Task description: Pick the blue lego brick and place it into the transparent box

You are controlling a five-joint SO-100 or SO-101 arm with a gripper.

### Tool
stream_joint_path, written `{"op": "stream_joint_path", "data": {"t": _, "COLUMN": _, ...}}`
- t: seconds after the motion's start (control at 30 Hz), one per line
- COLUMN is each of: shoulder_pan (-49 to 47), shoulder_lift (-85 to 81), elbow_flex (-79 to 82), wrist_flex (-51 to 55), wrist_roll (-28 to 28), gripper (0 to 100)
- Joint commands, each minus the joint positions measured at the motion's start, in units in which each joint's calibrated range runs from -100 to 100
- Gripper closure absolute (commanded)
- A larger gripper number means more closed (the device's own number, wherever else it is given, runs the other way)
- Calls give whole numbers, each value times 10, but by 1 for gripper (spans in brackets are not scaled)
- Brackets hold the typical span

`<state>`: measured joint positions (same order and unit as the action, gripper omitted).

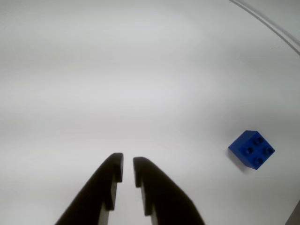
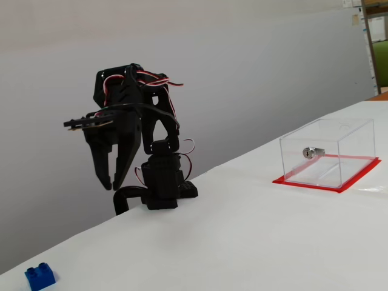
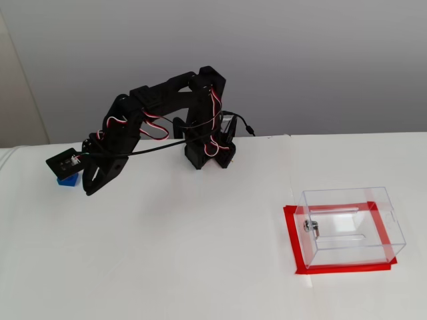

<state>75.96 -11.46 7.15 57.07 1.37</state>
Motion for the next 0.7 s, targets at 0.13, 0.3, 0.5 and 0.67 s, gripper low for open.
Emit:
{"op": "stream_joint_path", "data": {"t": 0.13, "shoulder_pan": 81, "shoulder_lift": 41, "elbow_flex": -25, "wrist_flex": -28, "wrist_roll": -1, "gripper": 84}}
{"op": "stream_joint_path", "data": {"t": 0.3, "shoulder_pan": 129, "shoulder_lift": 84, "elbow_flex": -34, "wrist_flex": -43, "wrist_roll": 2, "gripper": 81}}
{"op": "stream_joint_path", "data": {"t": 0.5, "shoulder_pan": 174, "shoulder_lift": 118, "elbow_flex": -35, "wrist_flex": -72, "wrist_roll": -10, "gripper": 69}}
{"op": "stream_joint_path", "data": {"t": 0.67, "shoulder_pan": 186, "shoulder_lift": 161, "elbow_flex": -68, "wrist_flex": -86, "wrist_roll": -17, "gripper": 65}}
